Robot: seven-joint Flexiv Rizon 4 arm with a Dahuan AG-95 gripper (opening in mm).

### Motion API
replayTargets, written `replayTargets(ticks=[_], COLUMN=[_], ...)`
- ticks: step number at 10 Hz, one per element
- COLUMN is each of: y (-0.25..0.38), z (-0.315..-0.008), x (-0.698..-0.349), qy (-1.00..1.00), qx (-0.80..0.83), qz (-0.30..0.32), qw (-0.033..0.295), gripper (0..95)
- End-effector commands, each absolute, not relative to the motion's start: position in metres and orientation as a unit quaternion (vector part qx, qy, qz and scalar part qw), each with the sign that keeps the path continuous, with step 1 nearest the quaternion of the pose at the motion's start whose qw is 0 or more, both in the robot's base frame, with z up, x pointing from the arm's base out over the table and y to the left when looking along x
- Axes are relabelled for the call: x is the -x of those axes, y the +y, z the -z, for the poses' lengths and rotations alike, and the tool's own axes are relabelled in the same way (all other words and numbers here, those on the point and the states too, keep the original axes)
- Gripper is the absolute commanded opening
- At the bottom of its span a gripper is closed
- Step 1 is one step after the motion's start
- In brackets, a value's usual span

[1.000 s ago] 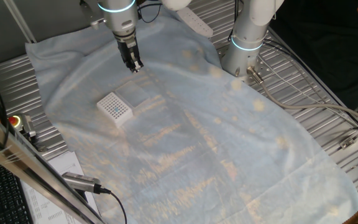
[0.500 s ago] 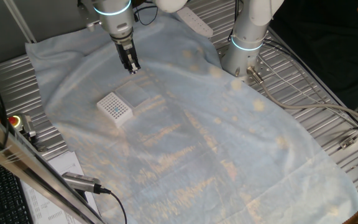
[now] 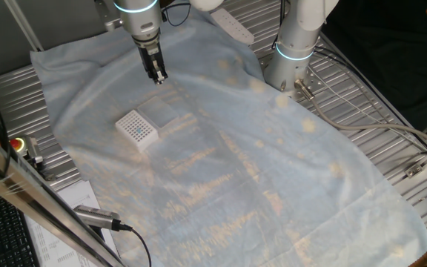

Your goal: Insert a medium pipette tip into the holder for medium pipette tips

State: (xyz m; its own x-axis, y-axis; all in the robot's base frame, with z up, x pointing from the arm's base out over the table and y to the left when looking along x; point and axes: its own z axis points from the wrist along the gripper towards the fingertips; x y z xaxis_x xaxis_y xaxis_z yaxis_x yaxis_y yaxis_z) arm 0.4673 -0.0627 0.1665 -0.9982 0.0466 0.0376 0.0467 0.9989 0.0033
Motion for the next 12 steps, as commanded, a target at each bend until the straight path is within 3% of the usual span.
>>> replayTargets(ticks=[1,12], y=[-0.0628,-0.0629], z=[-0.1671,-0.1672], x=[-0.4669,-0.467], qy=[-1.0,-1.0], qx=[0.021,0.024], qz=[0.002,0.002], qw=[0.014,0.01], gripper=[0.0,0.0])
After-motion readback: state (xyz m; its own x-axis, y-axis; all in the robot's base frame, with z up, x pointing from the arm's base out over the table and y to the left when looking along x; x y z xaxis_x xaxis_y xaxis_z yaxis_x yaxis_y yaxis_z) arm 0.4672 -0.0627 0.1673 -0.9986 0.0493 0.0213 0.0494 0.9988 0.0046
